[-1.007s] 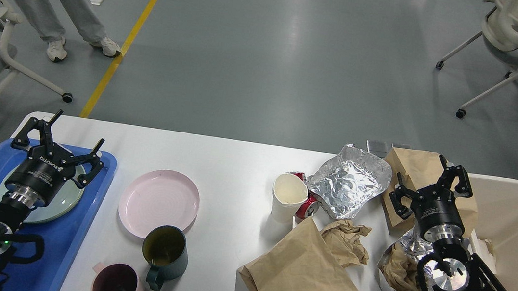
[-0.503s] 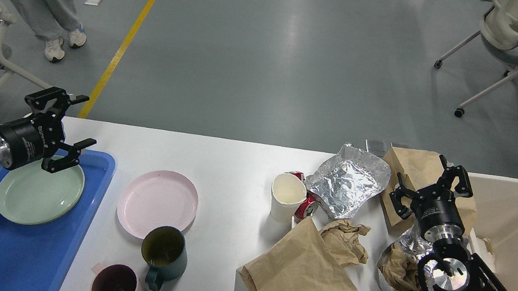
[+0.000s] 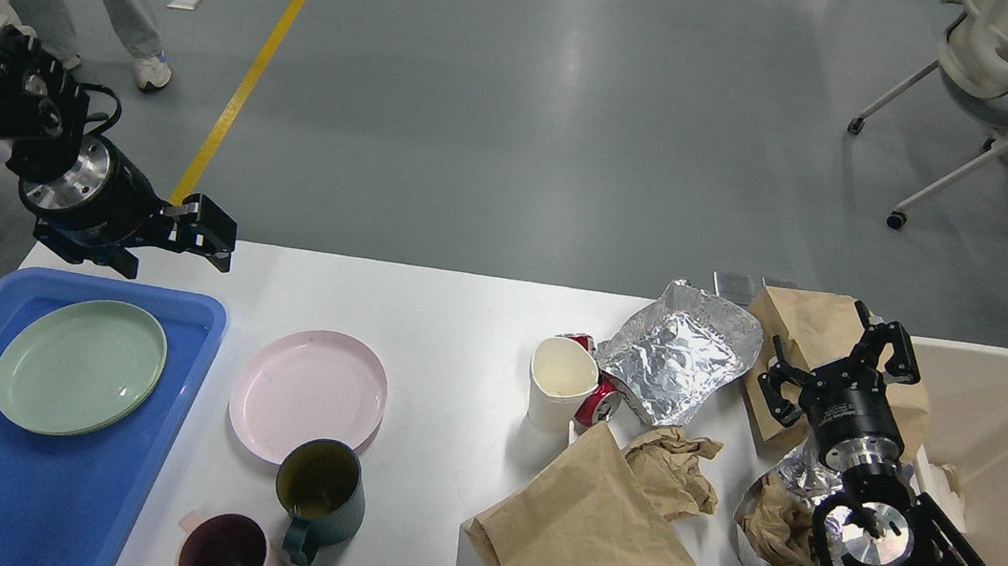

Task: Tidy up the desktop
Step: 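Raise the left gripper and move it toward the pink cup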

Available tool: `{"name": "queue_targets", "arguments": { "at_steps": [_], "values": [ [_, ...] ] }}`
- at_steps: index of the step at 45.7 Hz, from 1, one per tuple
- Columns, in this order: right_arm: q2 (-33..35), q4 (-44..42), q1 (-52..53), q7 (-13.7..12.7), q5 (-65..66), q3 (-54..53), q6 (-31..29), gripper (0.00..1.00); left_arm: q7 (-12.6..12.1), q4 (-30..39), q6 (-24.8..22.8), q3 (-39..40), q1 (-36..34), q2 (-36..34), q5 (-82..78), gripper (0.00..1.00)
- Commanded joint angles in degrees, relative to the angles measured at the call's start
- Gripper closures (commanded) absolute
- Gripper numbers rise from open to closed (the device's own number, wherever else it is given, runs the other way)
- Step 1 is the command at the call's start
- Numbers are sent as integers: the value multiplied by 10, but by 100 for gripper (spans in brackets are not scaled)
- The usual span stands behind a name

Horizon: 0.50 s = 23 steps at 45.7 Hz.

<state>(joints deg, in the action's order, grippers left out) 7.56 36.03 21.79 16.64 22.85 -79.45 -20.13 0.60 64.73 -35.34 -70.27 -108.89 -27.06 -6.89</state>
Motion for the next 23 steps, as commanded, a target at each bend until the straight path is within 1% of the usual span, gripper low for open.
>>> {"name": "queue_targets", "arguments": {
  "at_steps": [1, 4, 9, 13, 20, 23],
  "values": [
    [0, 0, 0, 0, 0, 0, 0, 0, 2, 103, -35, -50, -118, 39, 5, 4],
    [0, 0, 0, 0, 0, 0, 0, 0, 3, 155, -38, -68, -177, 71, 28, 4],
    [0, 0, 0, 0, 0, 0, 0, 0, 5, 230, -32, -111, -270, 103, 97, 4],
    [0, 0, 0, 0, 0, 0, 0, 0, 10, 283, -25, -136, -340, 168, 135, 4],
    [0, -1, 0, 0, 0, 0, 0, 0, 18, 359, -21, -144, -434, 241, 201, 4],
    [0, -1, 0, 1, 0, 0, 0, 0, 23, 363, -38, -143, -468, 263, 223, 4]
  ]
}}
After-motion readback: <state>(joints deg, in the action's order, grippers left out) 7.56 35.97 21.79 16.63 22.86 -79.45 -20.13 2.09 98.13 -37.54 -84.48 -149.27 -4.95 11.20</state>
